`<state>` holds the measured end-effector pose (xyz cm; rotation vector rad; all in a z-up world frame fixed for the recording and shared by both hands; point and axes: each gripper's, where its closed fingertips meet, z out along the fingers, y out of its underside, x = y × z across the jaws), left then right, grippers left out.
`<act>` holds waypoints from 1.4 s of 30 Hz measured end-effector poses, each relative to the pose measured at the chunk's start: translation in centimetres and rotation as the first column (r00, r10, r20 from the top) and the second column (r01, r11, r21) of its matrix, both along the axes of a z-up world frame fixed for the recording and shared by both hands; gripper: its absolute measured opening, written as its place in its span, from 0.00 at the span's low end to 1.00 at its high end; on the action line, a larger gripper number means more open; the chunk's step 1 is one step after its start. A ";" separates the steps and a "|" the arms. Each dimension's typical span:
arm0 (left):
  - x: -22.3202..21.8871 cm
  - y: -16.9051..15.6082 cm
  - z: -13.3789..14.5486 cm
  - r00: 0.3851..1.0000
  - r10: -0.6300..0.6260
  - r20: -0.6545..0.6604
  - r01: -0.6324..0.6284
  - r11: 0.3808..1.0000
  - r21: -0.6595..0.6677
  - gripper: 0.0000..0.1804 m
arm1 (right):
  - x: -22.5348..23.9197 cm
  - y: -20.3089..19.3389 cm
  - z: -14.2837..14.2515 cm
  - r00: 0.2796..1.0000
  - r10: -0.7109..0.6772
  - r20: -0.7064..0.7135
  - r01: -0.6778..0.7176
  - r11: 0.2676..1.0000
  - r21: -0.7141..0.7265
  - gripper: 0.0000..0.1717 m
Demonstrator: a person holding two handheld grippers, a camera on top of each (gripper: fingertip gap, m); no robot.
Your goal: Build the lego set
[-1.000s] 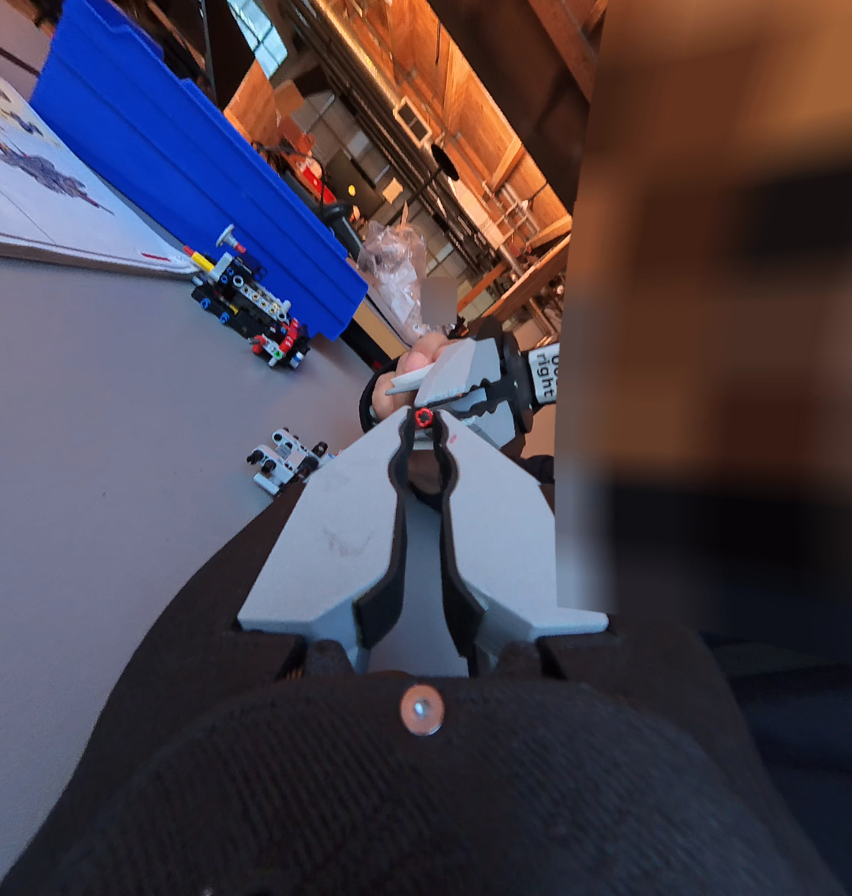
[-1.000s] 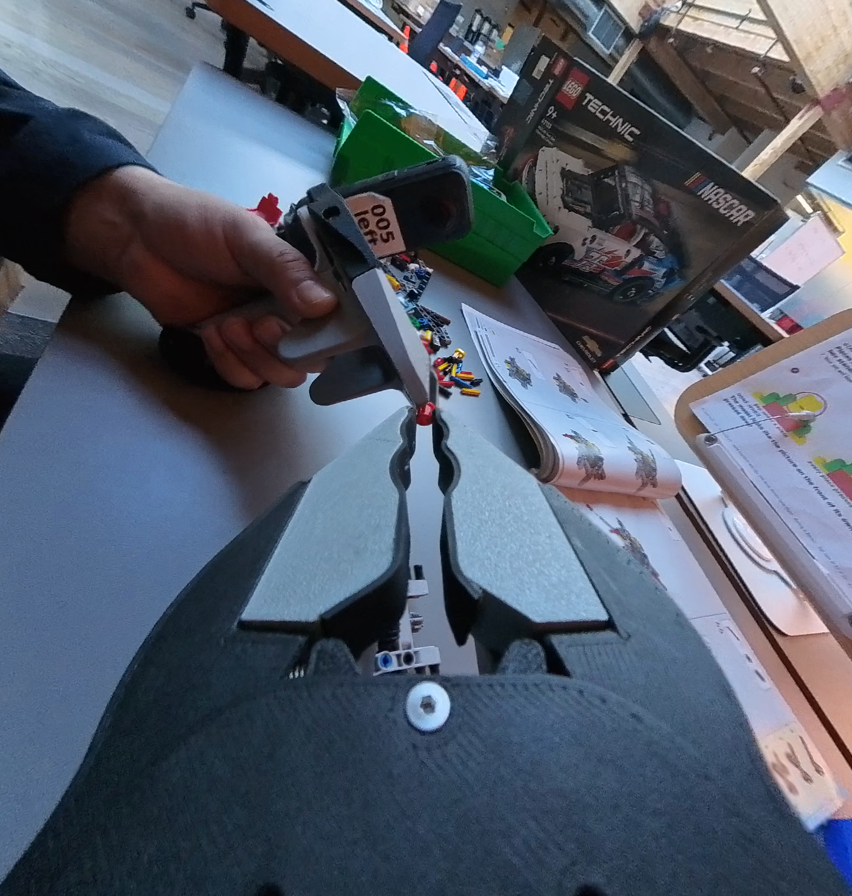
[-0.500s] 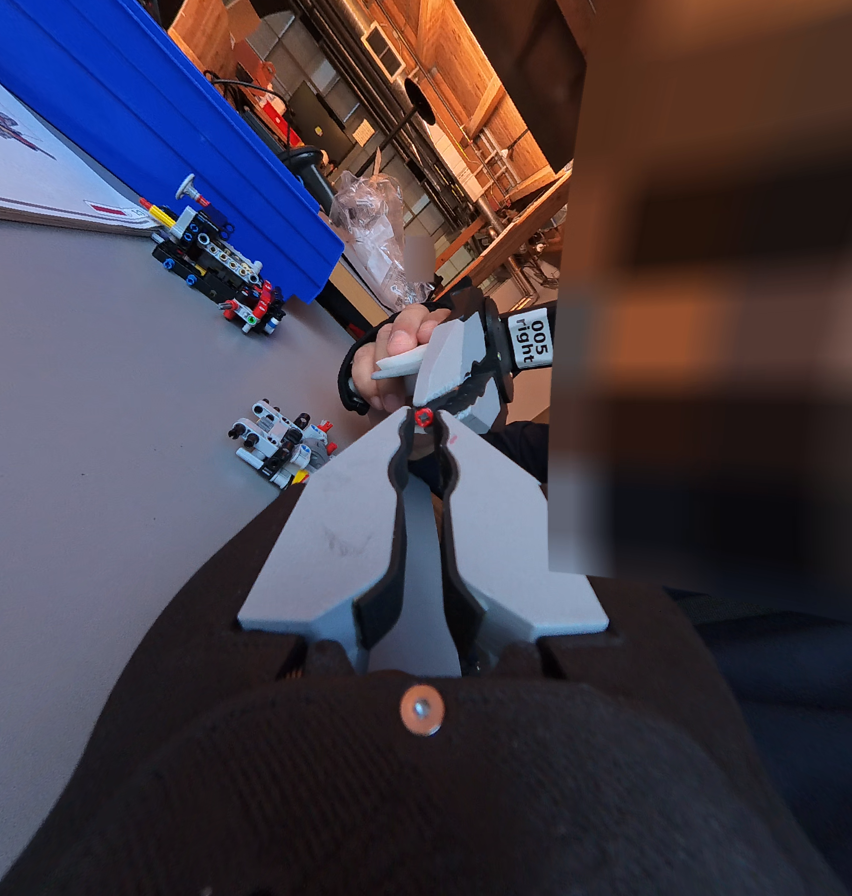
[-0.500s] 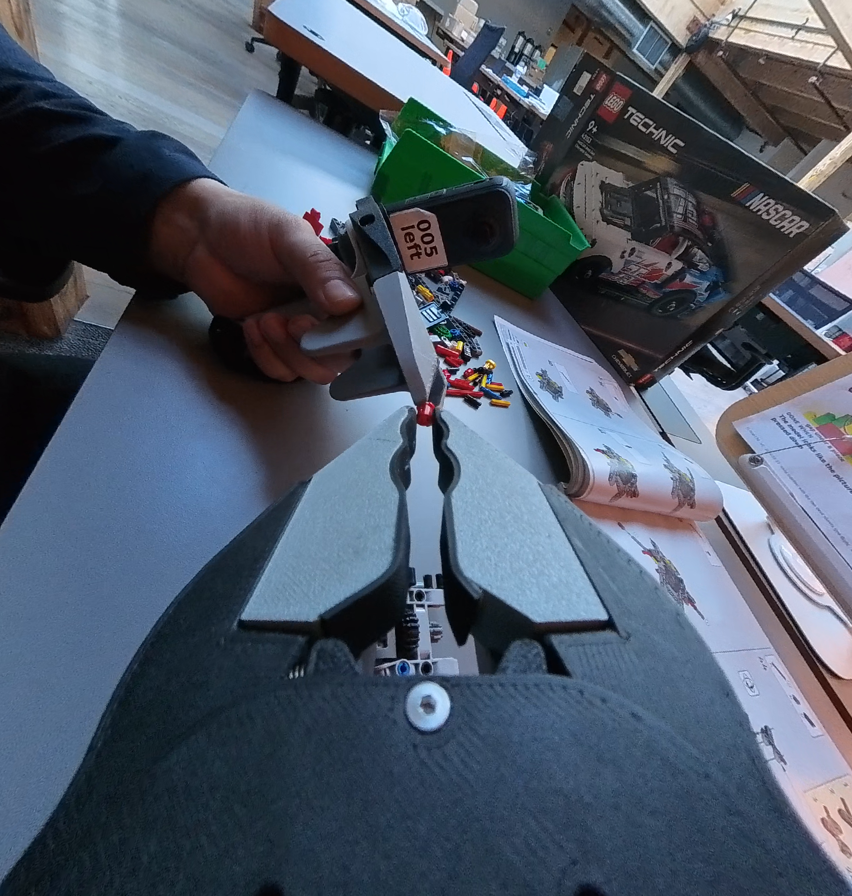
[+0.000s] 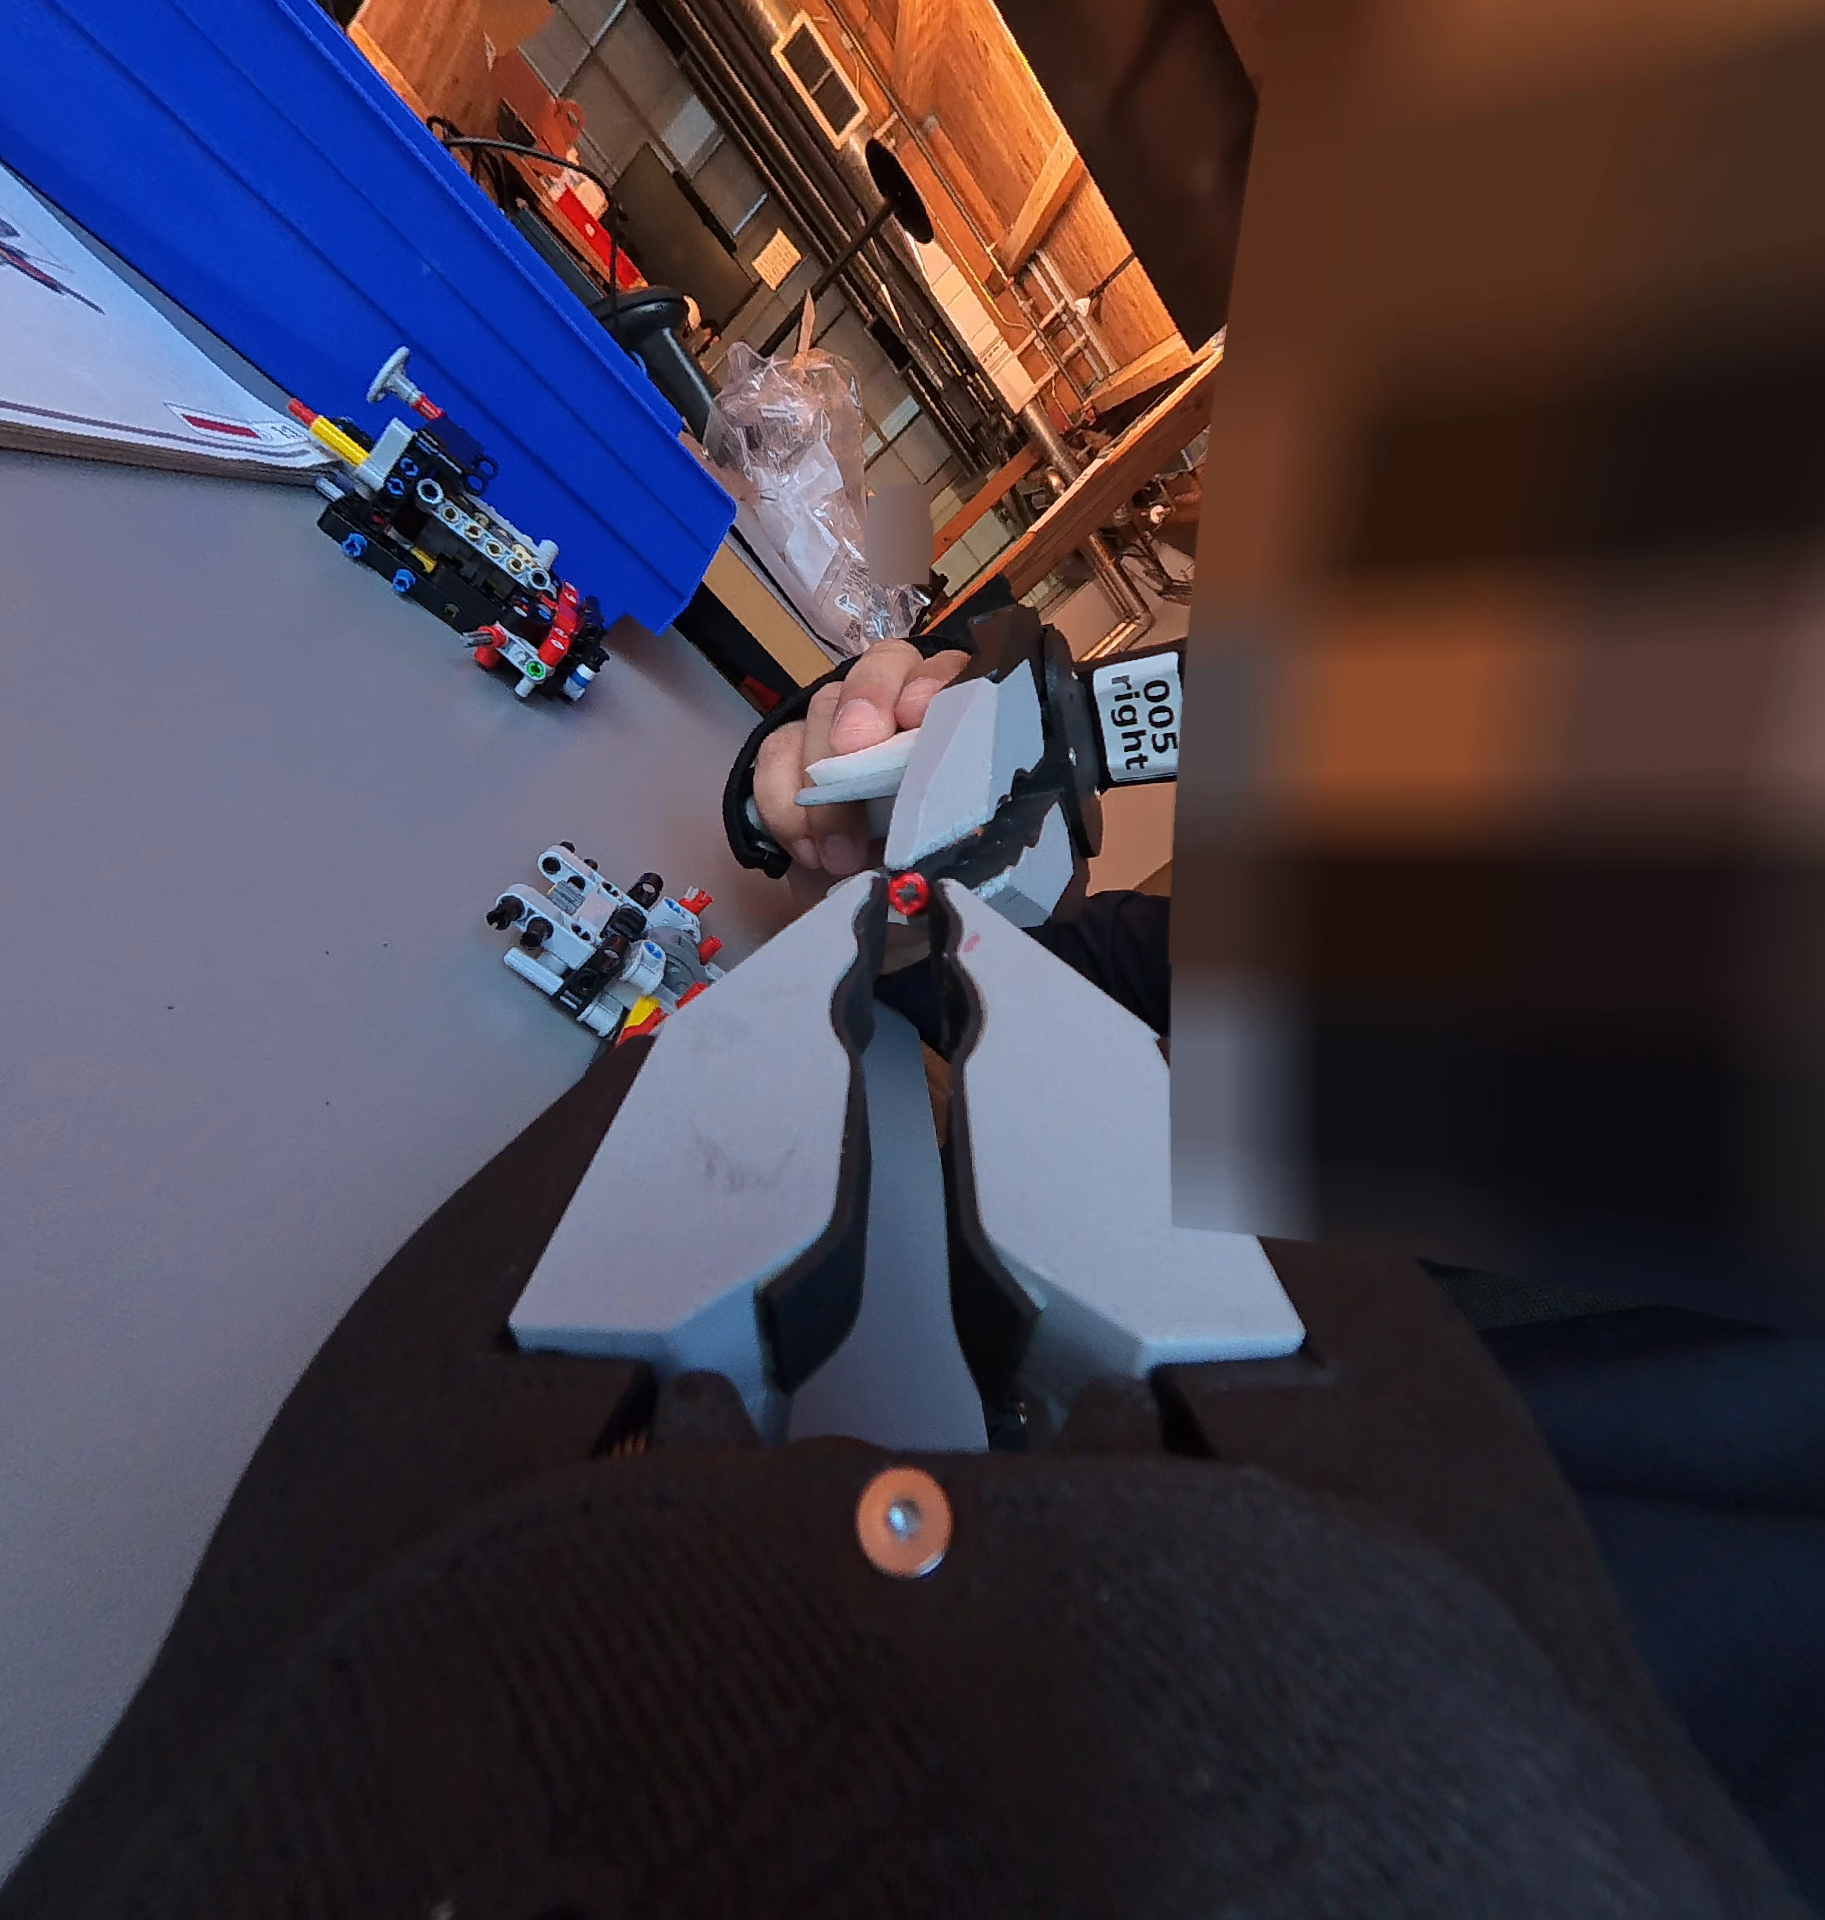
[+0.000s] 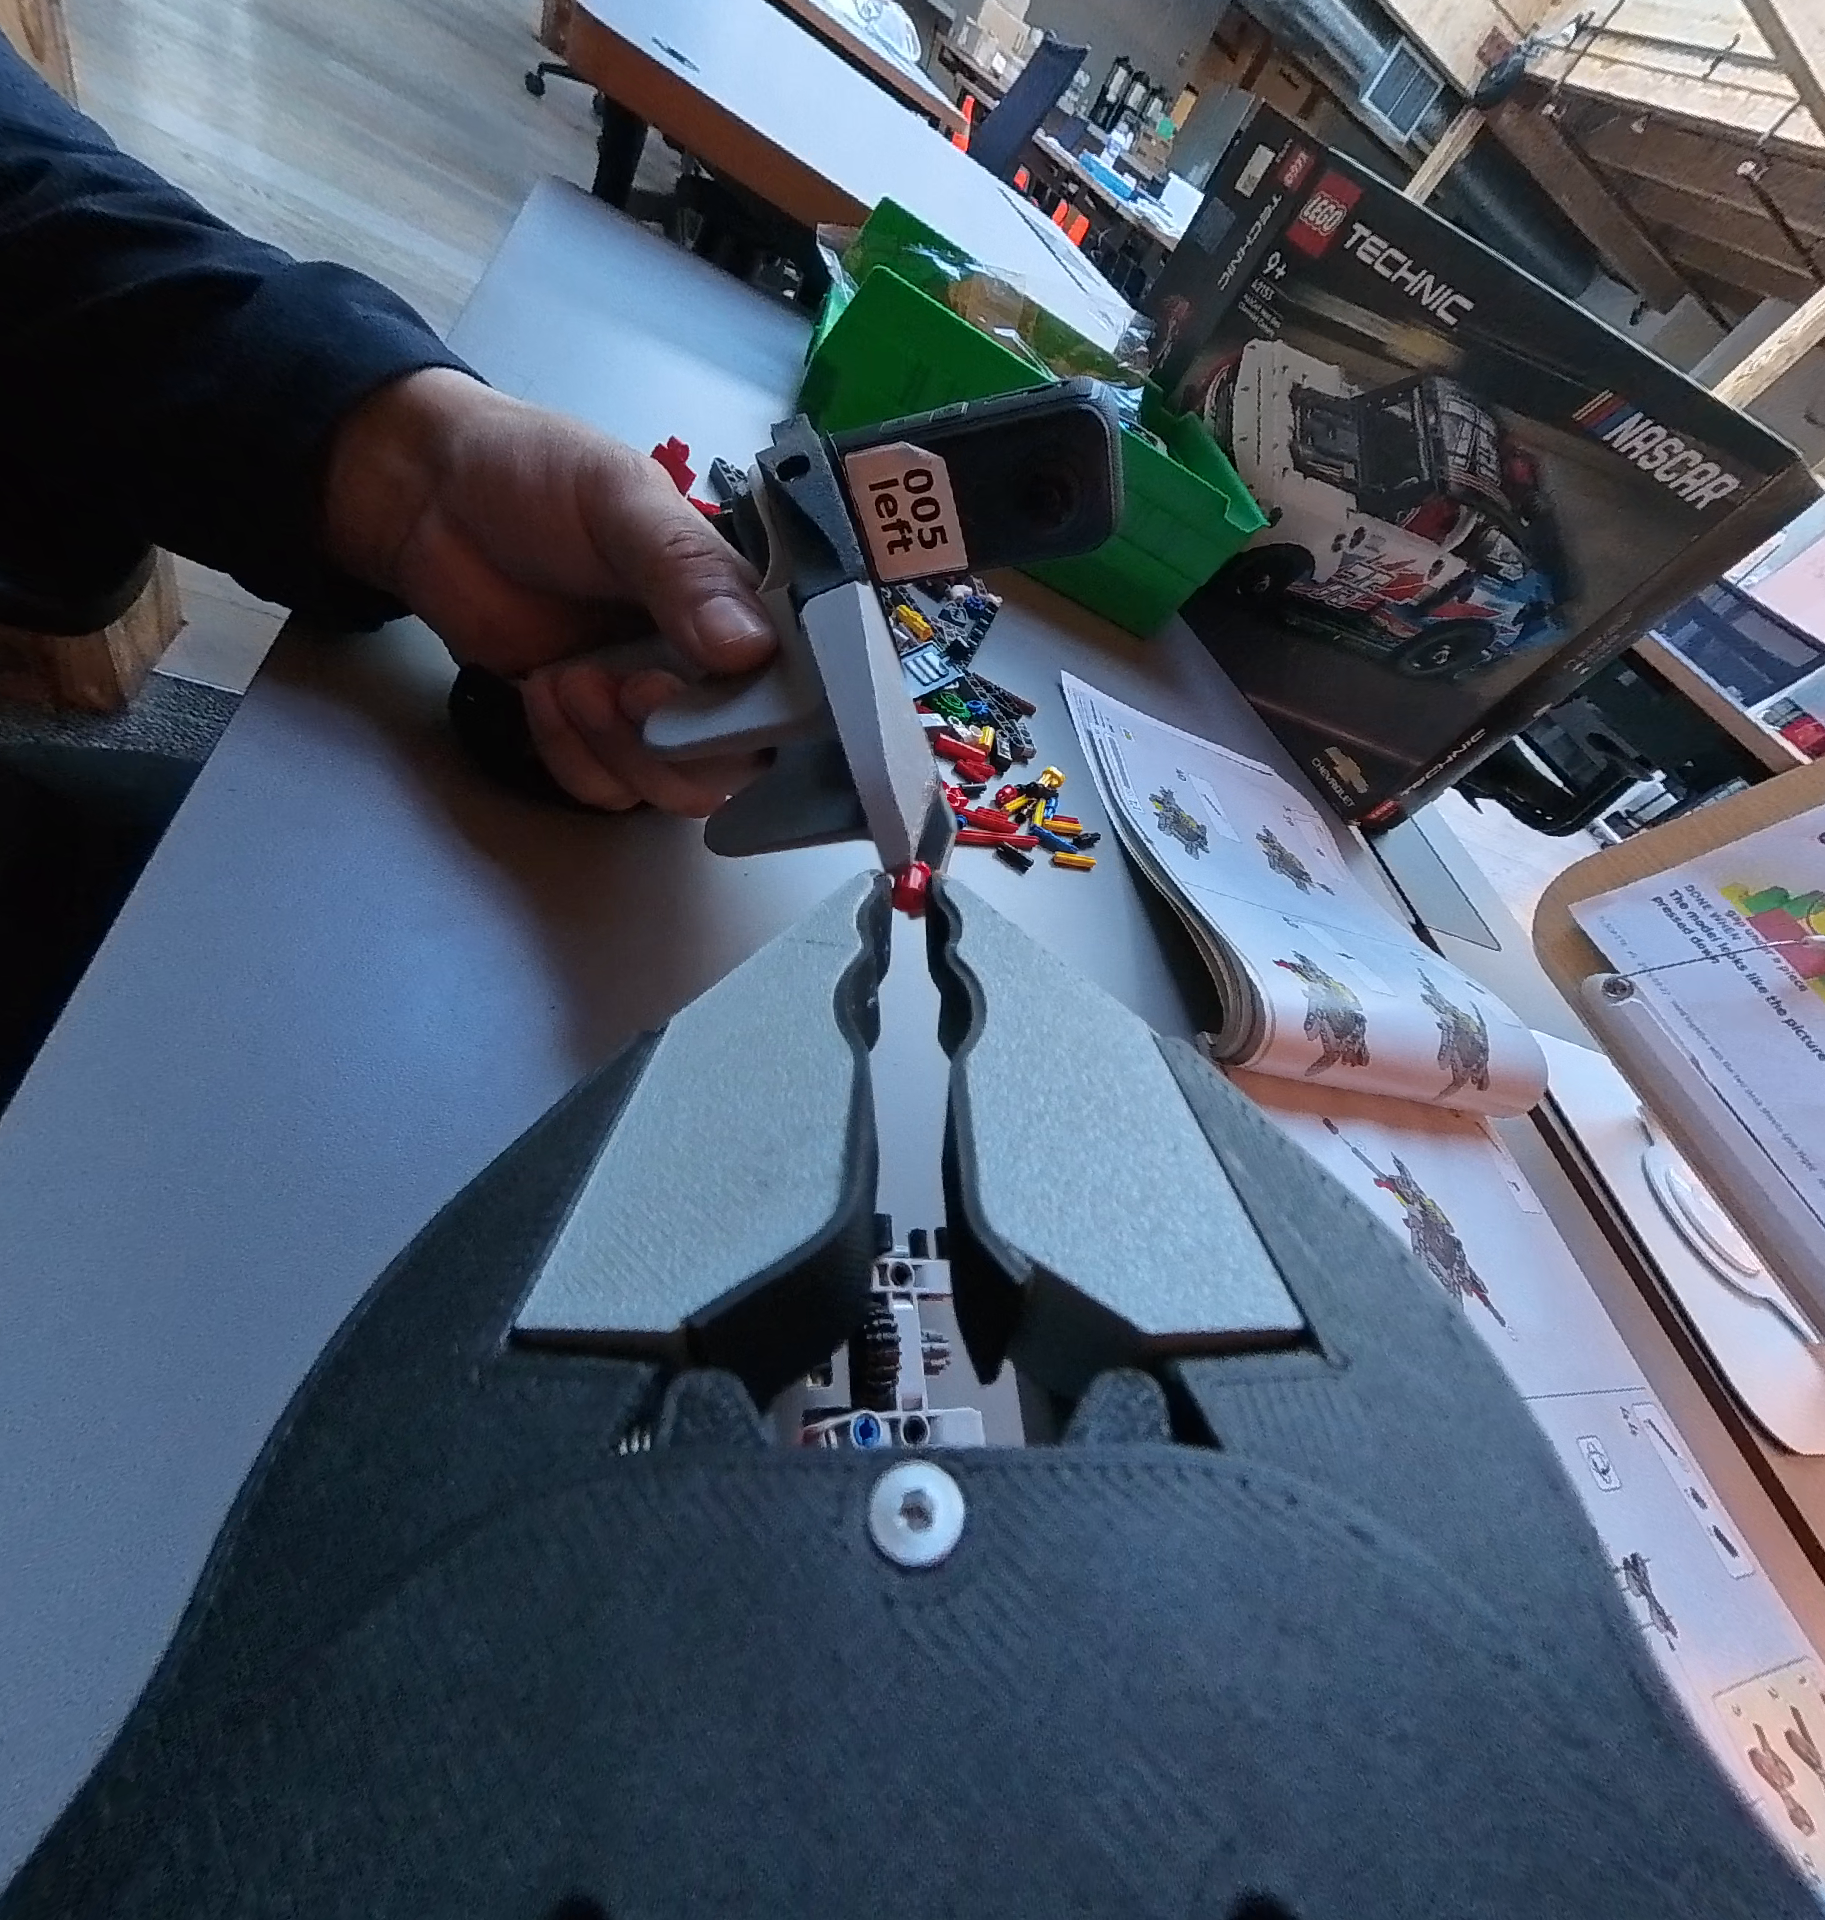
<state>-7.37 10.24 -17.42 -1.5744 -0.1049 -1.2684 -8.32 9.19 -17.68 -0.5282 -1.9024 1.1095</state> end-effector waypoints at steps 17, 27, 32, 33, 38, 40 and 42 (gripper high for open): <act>-0.1 0.0 -0.4 0.999 0.016 -0.041 -0.017 1.000 -0.018 0.02 | -0.1 0.1 -0.4 1.000 -0.004 0.012 0.004 1.000 0.016 0.02; -0.1 0.0 -0.6 0.999 0.014 -0.046 -0.015 1.000 -0.025 0.03 | -0.1 0.0 -0.5 1.000 -0.001 0.023 0.001 1.000 0.009 0.02; 0.0 0.0 -0.6 0.998 0.016 -0.067 -0.017 1.000 -0.024 0.03 | -0.1 0.0 -0.6 1.000 0.001 0.023 -0.002 1.000 0.009 0.02; -0.1 0.0 -0.7 0.996 0.021 -0.082 -0.023 0.999 -0.025 0.02 | -0.1 0.0 -0.6 1.000 0.001 0.025 -0.002 1.000 0.009 0.02; -1.2 -0.1 -1.0 0.987 0.062 -0.146 -0.067 0.997 -0.030 0.02 | -0.5 0.4 -1.7 0.998 -0.011 0.063 0.009 1.000 0.023 0.06; -2.2 -0.4 -1.4 0.978 0.087 -0.191 -0.097 0.994 -0.044 0.02 | -0.6 1.1 -3.1 0.991 -0.024 0.134 0.018 0.999 0.042 0.07; -2.8 -0.8 -1.8 0.968 0.100 -0.229 -0.116 0.992 -0.057 0.03 | -0.4 1.4 -4.4 0.978 -0.024 0.208 0.012 0.998 0.061 0.07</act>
